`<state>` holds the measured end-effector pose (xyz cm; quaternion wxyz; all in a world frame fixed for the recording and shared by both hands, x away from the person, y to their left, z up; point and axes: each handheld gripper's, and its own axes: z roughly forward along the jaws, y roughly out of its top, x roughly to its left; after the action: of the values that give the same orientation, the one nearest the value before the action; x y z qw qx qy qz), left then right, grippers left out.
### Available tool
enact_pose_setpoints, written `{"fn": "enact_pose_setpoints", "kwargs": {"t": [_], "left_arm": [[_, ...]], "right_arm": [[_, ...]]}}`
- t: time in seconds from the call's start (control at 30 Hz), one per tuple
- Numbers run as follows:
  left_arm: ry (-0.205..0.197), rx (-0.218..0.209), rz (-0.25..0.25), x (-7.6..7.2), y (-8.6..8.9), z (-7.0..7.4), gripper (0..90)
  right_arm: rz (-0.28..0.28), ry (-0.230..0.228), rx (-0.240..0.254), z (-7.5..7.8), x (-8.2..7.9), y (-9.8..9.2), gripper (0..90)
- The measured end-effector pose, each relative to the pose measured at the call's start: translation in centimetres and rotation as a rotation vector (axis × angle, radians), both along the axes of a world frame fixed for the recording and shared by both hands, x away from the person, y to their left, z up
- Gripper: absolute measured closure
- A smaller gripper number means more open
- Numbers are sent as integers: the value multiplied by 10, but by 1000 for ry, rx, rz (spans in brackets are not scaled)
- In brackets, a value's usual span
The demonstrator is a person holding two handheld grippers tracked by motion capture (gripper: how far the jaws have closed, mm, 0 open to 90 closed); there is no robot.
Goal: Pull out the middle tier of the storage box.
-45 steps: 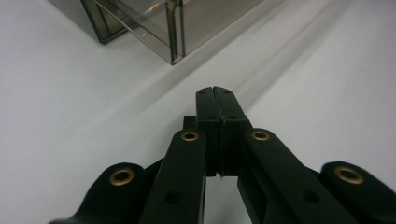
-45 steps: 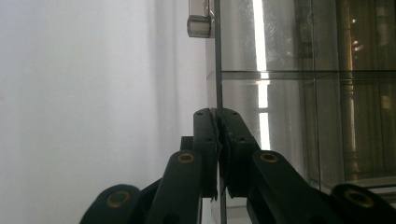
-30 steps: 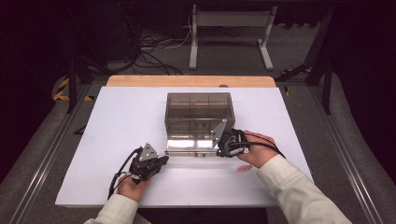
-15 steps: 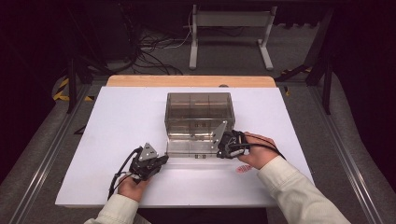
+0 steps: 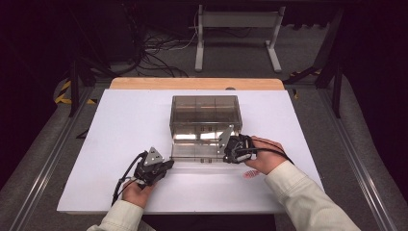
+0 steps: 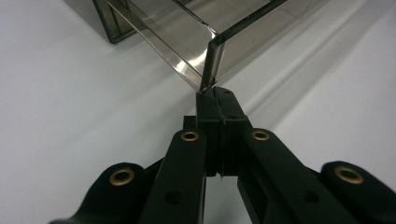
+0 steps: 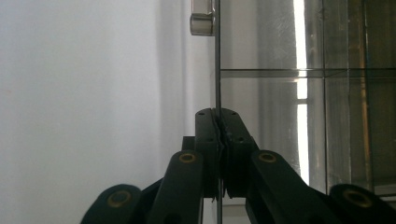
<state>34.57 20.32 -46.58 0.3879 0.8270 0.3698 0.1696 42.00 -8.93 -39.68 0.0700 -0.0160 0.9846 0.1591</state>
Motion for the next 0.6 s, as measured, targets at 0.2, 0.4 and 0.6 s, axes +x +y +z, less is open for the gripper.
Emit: {"fn": "enact_pose_setpoints", "kwargs": {"t": [0.2,0.4,0.6], "left_arm": [[-2,4,2,0,0,0,899],[0,6,2,0,0,0,899],[0,9,-3,0,-1,0,899]], "right_arm": [[-4,-3,-5,-2,0,0,820],[-20,-13,20,1,-2,-2,725],[-61,-97,107,12,-11,-11,566]]}}
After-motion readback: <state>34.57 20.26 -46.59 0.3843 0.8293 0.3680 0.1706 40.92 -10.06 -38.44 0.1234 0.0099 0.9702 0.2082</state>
